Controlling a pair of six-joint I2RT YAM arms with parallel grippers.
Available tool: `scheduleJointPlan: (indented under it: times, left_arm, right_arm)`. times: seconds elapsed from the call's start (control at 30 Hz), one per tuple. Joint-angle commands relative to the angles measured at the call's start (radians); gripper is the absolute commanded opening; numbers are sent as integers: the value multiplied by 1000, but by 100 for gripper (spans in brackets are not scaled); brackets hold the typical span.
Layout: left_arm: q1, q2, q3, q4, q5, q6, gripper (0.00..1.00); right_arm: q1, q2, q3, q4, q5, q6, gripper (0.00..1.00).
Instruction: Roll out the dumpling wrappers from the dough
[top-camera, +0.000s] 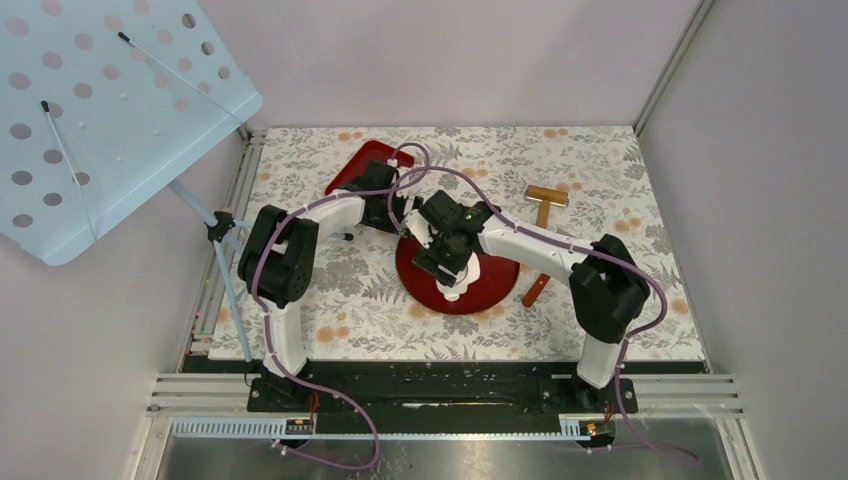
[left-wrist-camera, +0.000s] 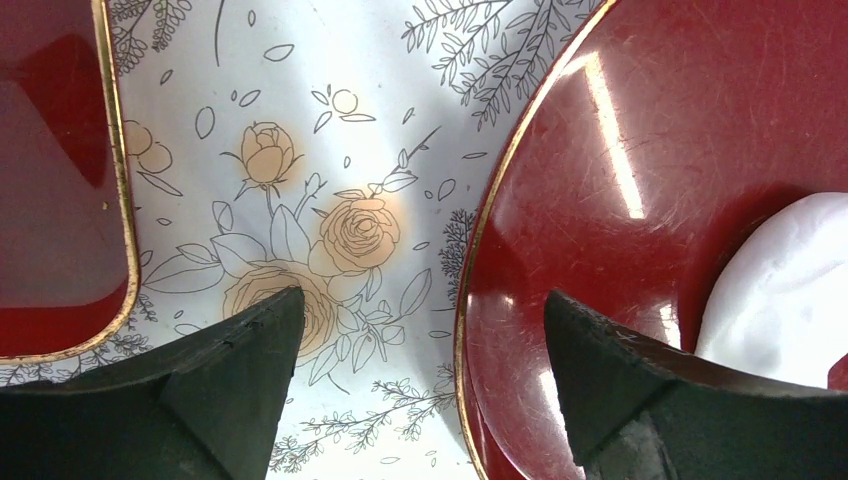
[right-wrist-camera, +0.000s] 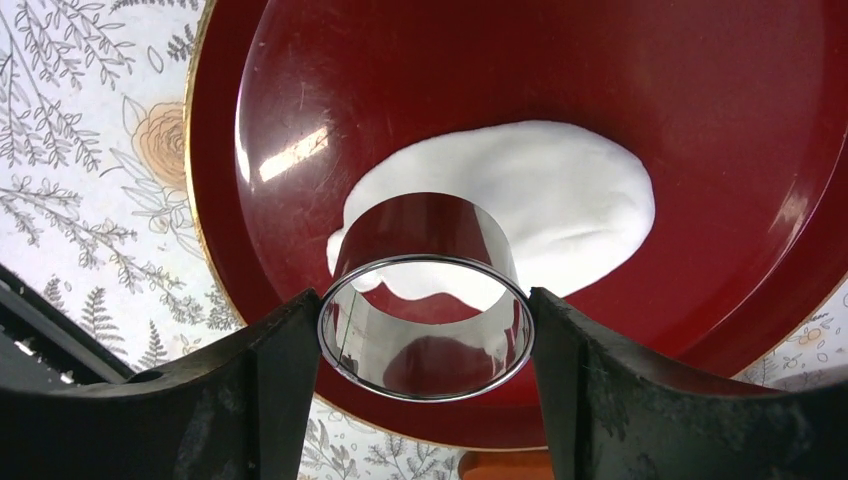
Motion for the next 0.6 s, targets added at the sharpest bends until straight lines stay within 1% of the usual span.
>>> scheduleJointPlan:
  times: [0.0,0.07,0.1,0.57]
  left_arm:
    - [26,-12,-22,-23,35,-26,90]
    - [32,-12,-22,-21,43,-35,98]
    - [35,-14,-22,-18,46,-38,99]
    - [63,-18,-31,-8,79,-58,99]
  right_arm:
    - [7,32,27,55,29,-1,47]
    - [7,52,31,56,29,-1,47]
    - [7,61,33,55,27,0,47]
    - [5,110,14,78,74,-14,46]
